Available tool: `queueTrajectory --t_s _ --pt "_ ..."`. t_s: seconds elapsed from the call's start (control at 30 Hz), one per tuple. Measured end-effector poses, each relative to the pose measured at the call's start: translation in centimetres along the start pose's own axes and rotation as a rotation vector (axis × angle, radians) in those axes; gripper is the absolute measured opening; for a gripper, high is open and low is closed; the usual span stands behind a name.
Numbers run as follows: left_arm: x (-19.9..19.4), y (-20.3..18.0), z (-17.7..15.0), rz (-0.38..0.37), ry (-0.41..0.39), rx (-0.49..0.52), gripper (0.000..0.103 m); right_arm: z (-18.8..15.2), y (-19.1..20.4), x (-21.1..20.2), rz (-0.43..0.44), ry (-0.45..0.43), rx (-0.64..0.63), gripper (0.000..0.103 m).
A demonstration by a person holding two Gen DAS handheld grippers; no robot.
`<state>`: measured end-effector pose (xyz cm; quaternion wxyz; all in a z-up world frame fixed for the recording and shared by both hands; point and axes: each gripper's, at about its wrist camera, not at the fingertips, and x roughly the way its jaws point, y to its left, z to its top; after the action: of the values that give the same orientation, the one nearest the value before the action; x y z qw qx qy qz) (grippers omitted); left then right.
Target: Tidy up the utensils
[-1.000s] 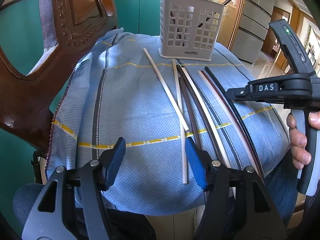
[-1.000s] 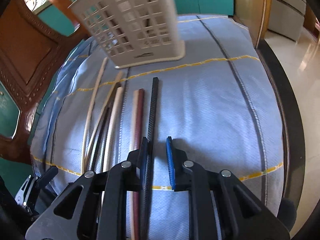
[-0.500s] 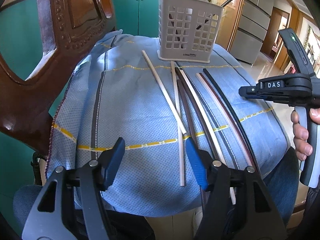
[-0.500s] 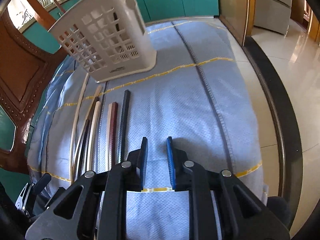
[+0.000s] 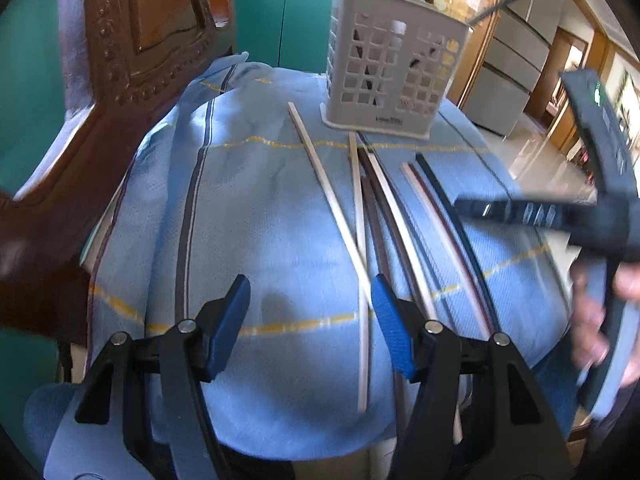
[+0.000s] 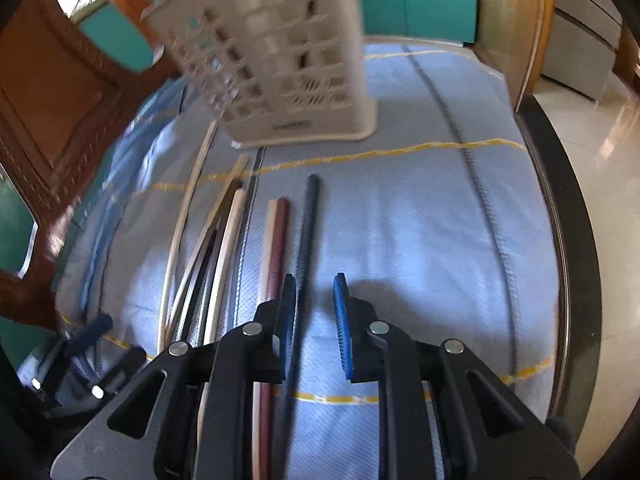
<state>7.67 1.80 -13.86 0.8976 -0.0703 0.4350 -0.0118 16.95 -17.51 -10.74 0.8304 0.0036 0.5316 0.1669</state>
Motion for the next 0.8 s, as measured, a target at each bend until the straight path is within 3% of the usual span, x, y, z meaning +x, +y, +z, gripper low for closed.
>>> queueTrajectory --t_s 0.1,0.2,0.43,0.57,0.7,0.8 --pt "1.2 0.4 2.5 -0.002 0.001 -0.027 0.059 0.0 0.8 0.2 -0.051 -0.016 -0.047 0.019" --pt "2.7 0.5 5.5 0.004 -0.008 -0.034 0.057 -0.1 0.6 0.2 -0.066 -0.022 -0.06 0.01" --pt "8.8 0.6 11.6 0.059 0.077 -0.038 0.049 -0.6 -0.8 -0.4 -0.044 -0.025 -0.06 0.009" --pt "11.1 0.6 12.4 0.109 0.132 -0.021 0.038 -0.6 -0.8 -0.4 -0.044 -0.024 -0.07 0.008" --pt "10.6 0.5 11.9 0.107 0.14 -0.003 0.01 -0.5 -0.6 -0.3 -0.061 -0.032 -0.086 0.008" --pt "9.3 0.6 10.5 0.104 0.126 0.002 0.007 -0.5 -0.3 -0.4 -0.071 -0.035 -0.088 0.008"
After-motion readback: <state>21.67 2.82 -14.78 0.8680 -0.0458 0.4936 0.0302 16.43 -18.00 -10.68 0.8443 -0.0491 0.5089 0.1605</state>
